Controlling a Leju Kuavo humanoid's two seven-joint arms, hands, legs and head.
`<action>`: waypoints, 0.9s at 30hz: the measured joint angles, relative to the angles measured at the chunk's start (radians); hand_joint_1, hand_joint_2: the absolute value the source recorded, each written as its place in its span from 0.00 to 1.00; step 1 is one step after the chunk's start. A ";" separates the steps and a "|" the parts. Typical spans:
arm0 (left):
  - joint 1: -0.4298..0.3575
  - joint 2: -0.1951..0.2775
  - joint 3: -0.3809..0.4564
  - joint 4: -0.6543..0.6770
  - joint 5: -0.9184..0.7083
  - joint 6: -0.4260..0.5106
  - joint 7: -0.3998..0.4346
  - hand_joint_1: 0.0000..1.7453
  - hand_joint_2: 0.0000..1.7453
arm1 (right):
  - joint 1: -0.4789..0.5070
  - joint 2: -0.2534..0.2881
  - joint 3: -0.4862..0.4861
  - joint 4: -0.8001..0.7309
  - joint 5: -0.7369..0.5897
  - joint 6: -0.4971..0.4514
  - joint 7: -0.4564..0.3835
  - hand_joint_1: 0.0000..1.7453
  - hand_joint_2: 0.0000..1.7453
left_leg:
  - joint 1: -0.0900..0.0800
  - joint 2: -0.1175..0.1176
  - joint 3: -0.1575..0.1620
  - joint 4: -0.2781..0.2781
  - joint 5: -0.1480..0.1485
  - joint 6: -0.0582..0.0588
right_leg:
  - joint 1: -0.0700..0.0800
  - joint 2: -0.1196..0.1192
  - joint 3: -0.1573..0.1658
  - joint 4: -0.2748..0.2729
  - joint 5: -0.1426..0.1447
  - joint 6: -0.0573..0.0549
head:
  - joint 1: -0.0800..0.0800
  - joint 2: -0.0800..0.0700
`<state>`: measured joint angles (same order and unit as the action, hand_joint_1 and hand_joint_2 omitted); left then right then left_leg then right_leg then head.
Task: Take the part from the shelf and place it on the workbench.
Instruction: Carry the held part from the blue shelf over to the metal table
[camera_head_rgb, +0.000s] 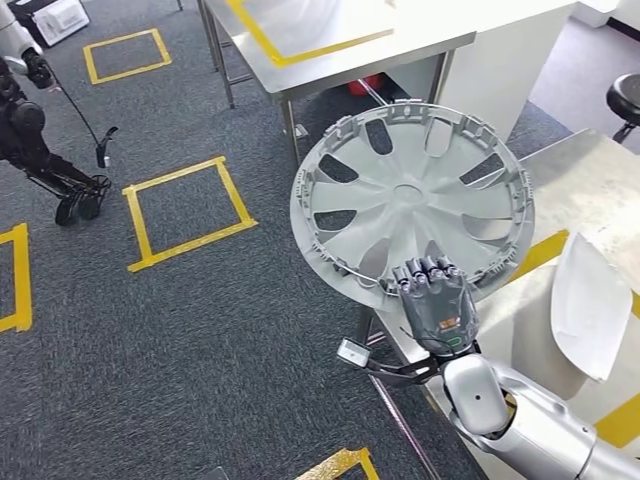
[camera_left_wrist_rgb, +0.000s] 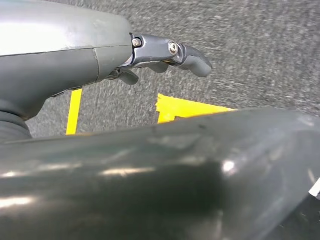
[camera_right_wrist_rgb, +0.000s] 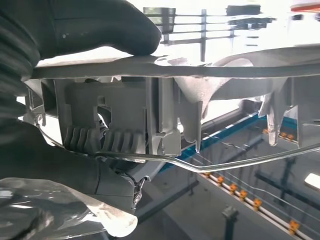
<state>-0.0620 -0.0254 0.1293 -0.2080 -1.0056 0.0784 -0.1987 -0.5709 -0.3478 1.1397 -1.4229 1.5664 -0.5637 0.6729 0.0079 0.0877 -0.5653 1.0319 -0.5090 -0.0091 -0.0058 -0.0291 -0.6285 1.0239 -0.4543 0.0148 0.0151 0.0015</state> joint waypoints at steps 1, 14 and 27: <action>0.000 0.000 0.000 0.000 0.000 0.000 0.000 0.00 0.00 | 0.000 0.000 0.000 0.000 0.000 0.000 0.000 1.00 1.00 | 0.002 -0.022 -0.010 0.028 -0.020 -0.003 | -0.002 0.010 0.001 -0.002 0.001 -0.006 | -0.002 0.000; 0.003 0.001 0.000 0.000 0.000 0.000 0.001 0.00 0.00 | 0.000 0.000 0.001 -0.001 0.000 0.000 0.000 1.00 1.00 | 0.003 -0.148 -0.023 0.001 0.027 0.022 | -0.006 0.159 -0.016 0.003 0.012 0.009 | -0.008 0.000; 0.003 0.000 0.000 0.000 0.000 0.000 0.000 0.00 0.00 | 0.000 0.000 0.000 -0.002 0.000 0.000 0.000 1.00 1.00 | -0.007 -0.003 -0.008 -0.010 0.022 0.021 | 0.001 -0.035 -0.004 0.000 0.000 0.019 | 0.001 0.000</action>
<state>-0.0592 -0.0251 0.1297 -0.2075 -1.0056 0.0784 -0.1985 -0.5705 -0.3475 1.1398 -1.4249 1.5669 -0.5638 0.6729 0.0007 0.0848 -0.5736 1.0223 -0.4870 0.0116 -0.0043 -0.0640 -0.6322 1.0239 -0.4547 0.0342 0.0161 0.0015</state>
